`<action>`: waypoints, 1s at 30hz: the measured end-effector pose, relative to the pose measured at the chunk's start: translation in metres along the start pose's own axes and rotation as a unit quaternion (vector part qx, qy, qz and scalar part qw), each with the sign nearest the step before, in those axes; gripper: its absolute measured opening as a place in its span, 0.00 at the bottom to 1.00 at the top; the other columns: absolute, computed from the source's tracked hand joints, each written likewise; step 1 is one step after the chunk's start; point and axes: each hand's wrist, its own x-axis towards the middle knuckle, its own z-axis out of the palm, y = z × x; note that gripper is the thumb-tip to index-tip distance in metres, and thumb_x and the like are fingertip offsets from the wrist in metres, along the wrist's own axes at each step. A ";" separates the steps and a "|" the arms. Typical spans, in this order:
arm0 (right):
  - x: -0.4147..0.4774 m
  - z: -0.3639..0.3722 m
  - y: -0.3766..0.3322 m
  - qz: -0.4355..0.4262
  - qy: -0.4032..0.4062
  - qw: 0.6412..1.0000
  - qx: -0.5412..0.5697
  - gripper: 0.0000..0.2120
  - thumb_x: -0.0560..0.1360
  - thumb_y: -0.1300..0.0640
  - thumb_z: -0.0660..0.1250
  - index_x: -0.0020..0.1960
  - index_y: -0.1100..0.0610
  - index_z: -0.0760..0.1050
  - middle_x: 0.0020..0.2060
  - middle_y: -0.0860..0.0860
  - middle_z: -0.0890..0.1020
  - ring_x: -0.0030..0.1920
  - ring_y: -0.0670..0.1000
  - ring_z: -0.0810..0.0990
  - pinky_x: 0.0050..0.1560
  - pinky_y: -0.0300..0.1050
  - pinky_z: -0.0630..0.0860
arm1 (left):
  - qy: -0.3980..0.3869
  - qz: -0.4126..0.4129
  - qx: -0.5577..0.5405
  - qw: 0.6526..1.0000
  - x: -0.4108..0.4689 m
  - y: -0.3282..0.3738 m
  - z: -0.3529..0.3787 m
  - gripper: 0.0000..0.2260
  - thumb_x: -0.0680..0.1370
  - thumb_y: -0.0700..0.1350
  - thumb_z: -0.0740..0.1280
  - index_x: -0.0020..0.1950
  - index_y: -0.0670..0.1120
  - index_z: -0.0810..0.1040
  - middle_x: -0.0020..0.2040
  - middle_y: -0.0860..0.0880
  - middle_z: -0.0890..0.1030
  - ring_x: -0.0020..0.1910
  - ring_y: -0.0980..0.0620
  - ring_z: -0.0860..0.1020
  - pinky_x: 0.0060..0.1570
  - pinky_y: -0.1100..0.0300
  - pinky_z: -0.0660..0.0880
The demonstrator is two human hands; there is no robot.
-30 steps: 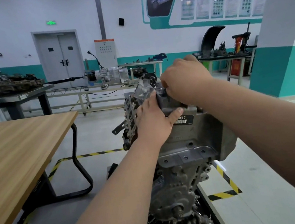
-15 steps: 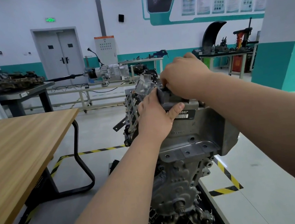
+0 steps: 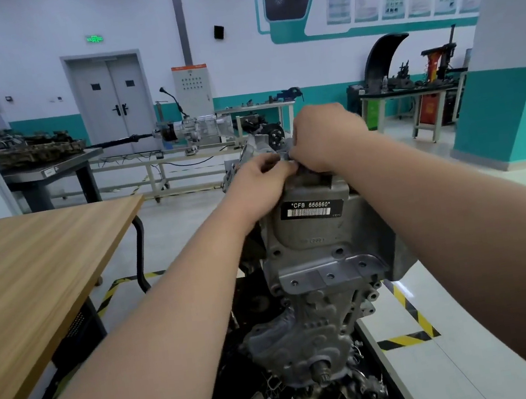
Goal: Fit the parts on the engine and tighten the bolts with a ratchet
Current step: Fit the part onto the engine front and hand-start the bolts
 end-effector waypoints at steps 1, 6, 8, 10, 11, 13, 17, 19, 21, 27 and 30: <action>0.003 -0.001 0.000 0.009 -0.016 1.000 0.012 0.11 0.75 0.56 0.65 0.38 0.57 0.66 0.35 0.53 0.69 0.46 0.57 0.69 0.44 0.50 0.70 | 0.008 0.008 0.006 1.000 0.004 0.008 -0.002 0.15 0.77 0.50 0.66 0.63 0.52 0.77 0.52 0.55 0.80 0.49 0.60 0.77 0.40 0.66 0.69; 0.010 -0.006 -0.001 0.012 -0.075 0.997 0.032 0.06 0.77 0.58 0.61 0.45 0.59 0.74 0.39 0.55 0.73 0.47 0.58 0.72 0.46 0.49 0.69 | -0.032 0.007 0.058 0.998 0.016 0.031 0.001 0.13 0.78 0.38 0.62 0.57 0.50 0.80 0.40 0.55 0.81 0.40 0.60 0.80 0.38 0.68 0.75; 0.010 -0.007 0.007 0.021 -0.092 0.990 0.104 0.11 0.78 0.56 0.62 0.54 0.60 0.79 0.46 0.55 0.78 0.49 0.56 0.74 0.53 0.48 0.71 | -0.066 -0.005 0.110 0.992 0.020 0.030 -0.004 0.12 0.78 0.43 0.66 0.60 0.49 0.81 0.49 0.51 0.83 0.51 0.52 0.80 0.55 0.57 0.76; 0.007 -0.010 0.017 0.052 -0.097 0.969 0.222 0.13 0.77 0.57 0.64 0.58 0.60 0.79 0.49 0.55 0.78 0.47 0.54 0.73 0.50 0.46 0.72 | -0.066 -0.012 0.142 0.988 0.021 0.029 -0.008 0.11 0.77 0.50 0.69 0.58 0.51 0.82 0.53 0.51 0.82 0.54 0.51 0.78 0.57 0.55 0.73; 0.005 -0.011 0.022 0.063 -0.089 0.958 0.265 0.14 0.76 0.58 0.64 0.58 0.62 0.79 0.49 0.57 0.78 0.46 0.54 0.73 0.47 0.46 0.72 | -0.058 -0.010 0.151 0.987 0.021 0.030 -0.008 0.10 0.77 0.51 0.69 0.56 0.52 0.82 0.52 0.51 0.82 0.53 0.51 0.78 0.55 0.57 0.73; 0.001 -0.008 0.032 0.073 -0.043 0.939 0.334 0.12 0.77 0.60 0.62 0.54 0.67 0.79 0.49 0.62 0.81 0.44 0.56 0.76 0.45 0.49 0.74 | -0.056 0.003 0.168 0.984 0.024 0.032 -0.008 0.06 0.77 0.51 0.69 0.53 0.53 0.81 0.50 0.51 0.81 0.50 0.52 0.78 0.51 0.58 0.72; -0.020 0.010 0.046 0.115 0.054 0.872 0.473 0.10 0.78 0.55 0.63 0.39 0.49 0.78 0.36 0.43 0.80 0.36 0.41 0.74 0.32 0.37 0.68 | -0.082 0.027 0.251 0.964 0.028 0.042 -0.012 0.03 0.78 0.51 0.68 0.49 0.54 0.80 0.46 0.52 0.80 0.42 0.56 0.76 0.39 0.62 0.70; -0.028 0.023 0.050 0.115 0.086 0.861 0.489 0.10 0.77 0.53 0.64 0.37 0.47 0.77 0.34 0.40 0.79 0.35 0.38 0.75 0.32 0.36 0.68 | -0.099 0.036 0.289 0.952 0.028 0.047 -0.014 0.05 0.77 0.51 0.69 0.52 0.53 0.81 0.48 0.52 0.80 0.44 0.55 0.76 0.42 0.60 0.71; -0.034 0.030 0.051 0.113 0.106 0.859 0.487 0.10 0.77 0.52 0.64 0.37 0.47 0.76 0.33 0.38 0.78 0.31 0.35 0.75 0.30 0.33 0.68 | -0.089 0.045 0.309 0.946 0.028 0.051 -0.015 0.08 0.76 0.52 0.71 0.53 0.51 0.81 0.48 0.52 0.80 0.45 0.54 0.77 0.43 0.61 0.71; -0.036 0.039 0.051 0.099 0.144 0.857 0.484 0.07 0.77 0.50 0.64 0.43 0.48 0.78 0.38 0.40 0.80 0.40 0.37 0.76 0.37 0.34 0.68 | -0.006 0.061 0.414 0.908 0.024 0.062 -0.006 0.09 0.74 0.50 0.72 0.42 0.44 0.82 0.41 0.47 0.82 0.43 0.48 0.80 0.40 0.59 0.73; -0.036 0.044 0.052 0.093 0.149 0.860 0.480 0.08 0.78 0.49 0.63 0.47 0.50 0.80 0.39 0.41 0.80 0.42 0.40 0.76 0.39 0.35 0.68 | 0.022 0.055 0.437 0.898 0.019 0.066 -0.001 0.12 0.75 0.51 0.69 0.46 0.42 0.83 0.45 0.46 0.83 0.45 0.46 0.80 0.48 0.53 0.78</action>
